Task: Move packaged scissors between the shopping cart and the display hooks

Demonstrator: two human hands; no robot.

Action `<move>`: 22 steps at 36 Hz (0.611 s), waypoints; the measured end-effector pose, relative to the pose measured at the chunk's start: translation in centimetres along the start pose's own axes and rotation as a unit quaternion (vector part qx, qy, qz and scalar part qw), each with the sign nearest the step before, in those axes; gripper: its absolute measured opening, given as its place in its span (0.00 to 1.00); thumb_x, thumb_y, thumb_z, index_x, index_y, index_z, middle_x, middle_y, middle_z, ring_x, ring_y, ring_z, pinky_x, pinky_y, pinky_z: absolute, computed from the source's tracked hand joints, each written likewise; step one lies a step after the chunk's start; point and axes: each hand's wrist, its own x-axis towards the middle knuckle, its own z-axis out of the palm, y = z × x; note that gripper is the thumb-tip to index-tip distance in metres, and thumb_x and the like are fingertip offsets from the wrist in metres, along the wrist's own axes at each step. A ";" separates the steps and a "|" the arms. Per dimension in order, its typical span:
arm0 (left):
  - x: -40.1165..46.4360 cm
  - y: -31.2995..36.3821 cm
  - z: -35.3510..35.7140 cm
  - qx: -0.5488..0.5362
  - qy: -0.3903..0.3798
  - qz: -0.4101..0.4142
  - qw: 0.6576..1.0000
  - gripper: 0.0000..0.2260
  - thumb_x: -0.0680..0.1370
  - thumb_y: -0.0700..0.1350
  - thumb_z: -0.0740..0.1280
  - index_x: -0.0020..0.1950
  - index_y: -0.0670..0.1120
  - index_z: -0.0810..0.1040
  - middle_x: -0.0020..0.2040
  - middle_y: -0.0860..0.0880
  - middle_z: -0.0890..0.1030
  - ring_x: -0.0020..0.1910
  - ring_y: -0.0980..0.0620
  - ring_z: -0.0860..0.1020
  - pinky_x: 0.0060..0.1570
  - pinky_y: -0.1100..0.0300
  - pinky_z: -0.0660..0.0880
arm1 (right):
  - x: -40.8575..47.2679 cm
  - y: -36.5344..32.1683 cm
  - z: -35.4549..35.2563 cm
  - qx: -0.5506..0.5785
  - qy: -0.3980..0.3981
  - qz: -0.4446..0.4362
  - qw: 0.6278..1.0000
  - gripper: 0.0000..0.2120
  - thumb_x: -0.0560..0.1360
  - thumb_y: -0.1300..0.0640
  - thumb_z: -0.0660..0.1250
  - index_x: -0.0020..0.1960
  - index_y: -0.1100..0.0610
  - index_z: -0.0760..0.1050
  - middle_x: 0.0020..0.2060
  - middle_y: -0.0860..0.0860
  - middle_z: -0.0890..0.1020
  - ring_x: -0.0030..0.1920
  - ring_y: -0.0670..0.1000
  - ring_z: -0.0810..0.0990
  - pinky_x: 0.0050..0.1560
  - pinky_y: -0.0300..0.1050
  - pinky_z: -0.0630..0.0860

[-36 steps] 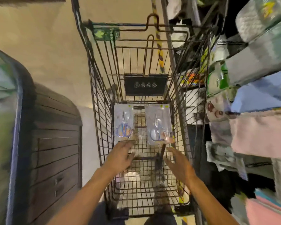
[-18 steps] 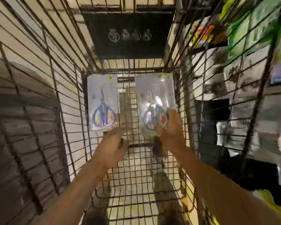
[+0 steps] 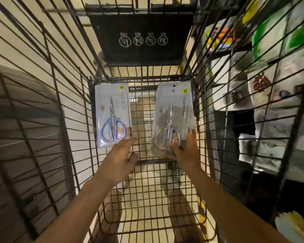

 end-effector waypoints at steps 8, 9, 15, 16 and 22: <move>0.3 2.4 -0.2 -0.249 -0.002 -0.068 0.966 0.32 0.78 0.51 0.71 0.78 0.60 0.60 0.72 0.53 0.72 0.70 0.53 0.73 0.68 0.52 0.71 | -5.6 -0.3 -0.7 0.130 -0.108 0.050 0.984 0.27 0.78 0.64 0.69 0.71 0.44 0.67 0.63 0.50 0.81 0.62 0.53 0.81 0.53 0.59 0.83; 0.2 2.8 -0.3 -0.292 -0.009 -0.071 0.954 0.34 0.76 0.51 0.73 0.78 0.61 0.60 0.72 0.52 0.73 0.68 0.53 0.75 0.67 0.52 0.73 | -6.1 -0.4 -0.8 0.139 -0.123 0.051 0.981 0.28 0.78 0.63 0.69 0.73 0.45 0.67 0.63 0.50 0.81 0.62 0.53 0.82 0.54 0.60 0.83; -0.7 3.9 0.9 -0.445 0.015 -0.092 0.891 0.35 0.73 0.41 0.77 0.72 0.67 0.66 0.64 0.51 0.82 0.63 0.50 0.80 0.64 0.46 0.75 | -8.1 -0.6 -0.7 0.117 -0.182 0.066 0.974 0.30 0.78 0.67 0.68 0.73 0.44 0.66 0.55 0.49 0.85 0.53 0.52 0.85 0.47 0.47 0.82; -0.9 4.0 0.9 -0.455 0.038 -0.102 0.884 0.34 0.74 0.39 0.76 0.68 0.69 0.68 0.62 0.50 0.83 0.61 0.50 0.82 0.62 0.48 0.78 | -8.2 -0.9 -0.8 0.124 -0.184 0.070 0.973 0.28 0.78 0.67 0.68 0.73 0.45 0.68 0.55 0.49 0.85 0.54 0.52 0.85 0.46 0.46 0.82; -1.8 4.5 -0.3 -0.463 0.124 -0.092 0.873 0.33 0.77 0.31 0.69 0.73 0.59 0.66 0.48 0.58 0.87 0.50 0.57 0.85 0.46 0.64 0.82 | -5.7 -1.5 -0.3 0.146 -0.102 0.046 0.983 0.25 0.72 0.69 0.74 0.64 0.52 0.75 0.57 0.54 0.83 0.57 0.55 0.82 0.52 0.42 0.82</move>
